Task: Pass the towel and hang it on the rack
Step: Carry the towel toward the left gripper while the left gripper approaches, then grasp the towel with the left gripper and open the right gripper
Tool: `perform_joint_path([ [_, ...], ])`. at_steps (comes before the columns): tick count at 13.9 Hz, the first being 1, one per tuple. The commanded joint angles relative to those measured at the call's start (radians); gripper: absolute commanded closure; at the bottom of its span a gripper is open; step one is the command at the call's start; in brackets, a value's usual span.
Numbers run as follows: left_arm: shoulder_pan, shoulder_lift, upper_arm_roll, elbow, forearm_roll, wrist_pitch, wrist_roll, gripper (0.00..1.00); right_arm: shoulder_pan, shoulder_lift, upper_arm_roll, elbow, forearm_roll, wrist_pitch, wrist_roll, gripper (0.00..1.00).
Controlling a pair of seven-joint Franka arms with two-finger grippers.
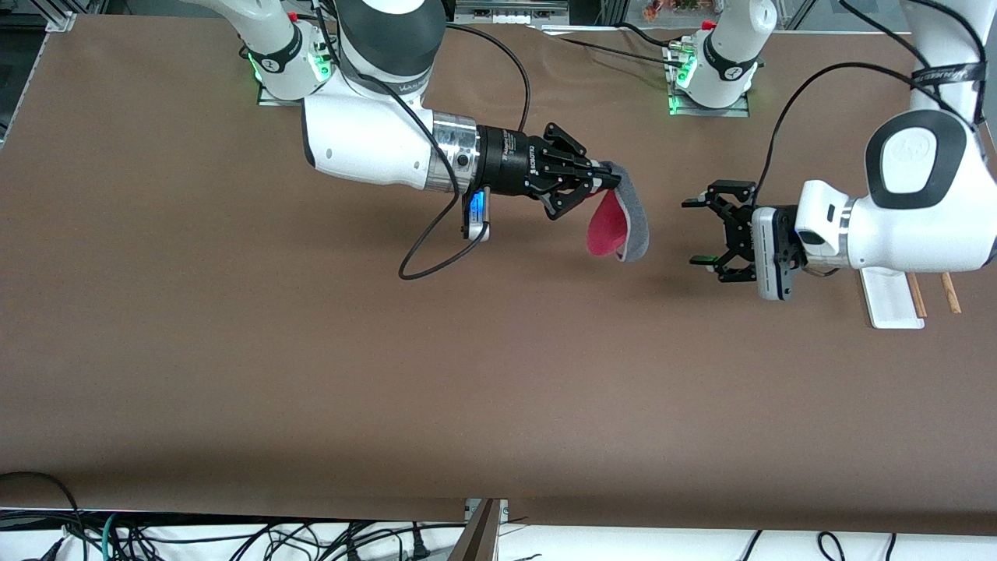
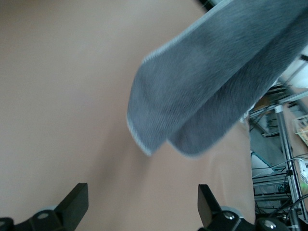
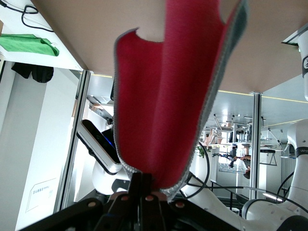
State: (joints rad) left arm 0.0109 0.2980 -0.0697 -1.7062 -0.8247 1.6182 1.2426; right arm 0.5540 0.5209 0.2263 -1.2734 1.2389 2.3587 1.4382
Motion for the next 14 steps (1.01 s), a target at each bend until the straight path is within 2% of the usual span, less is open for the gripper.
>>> perform_joint_path([
  [1,0.004,0.035,-0.005,0.013,-0.095,-0.006,0.193,0.0,0.021,0.021,-0.001,0.037,0.016,0.034,0.013,1.0],
  [7,-0.022,0.141,-0.007,0.017,-0.286,0.031,0.336,0.0,0.03,0.021,-0.001,0.042,0.014,0.051,0.013,1.0],
  [8,-0.029,0.142,-0.007,0.017,-0.31,0.035,0.337,0.08,0.034,0.021,-0.002,0.042,0.013,0.054,0.013,1.0],
  [9,-0.037,0.144,-0.007,0.016,-0.326,0.037,0.339,0.36,0.034,0.022,-0.001,0.042,0.013,0.054,0.013,1.0],
  [10,-0.048,0.144,-0.007,0.017,-0.347,0.037,0.337,0.48,0.034,0.022,-0.002,0.042,0.013,0.054,0.013,1.0],
  [11,-0.054,0.144,-0.007,0.014,-0.368,0.035,0.339,0.54,0.034,0.022,-0.002,0.043,0.013,0.056,0.013,1.0],
  [12,-0.071,0.142,-0.007,0.013,-0.379,0.035,0.341,0.54,0.034,0.022,-0.001,0.043,0.013,0.056,0.013,1.0],
  [14,-0.078,0.142,-0.009,0.014,-0.381,0.037,0.368,0.95,0.034,0.022,-0.002,0.043,0.013,0.056,0.013,1.0],
])
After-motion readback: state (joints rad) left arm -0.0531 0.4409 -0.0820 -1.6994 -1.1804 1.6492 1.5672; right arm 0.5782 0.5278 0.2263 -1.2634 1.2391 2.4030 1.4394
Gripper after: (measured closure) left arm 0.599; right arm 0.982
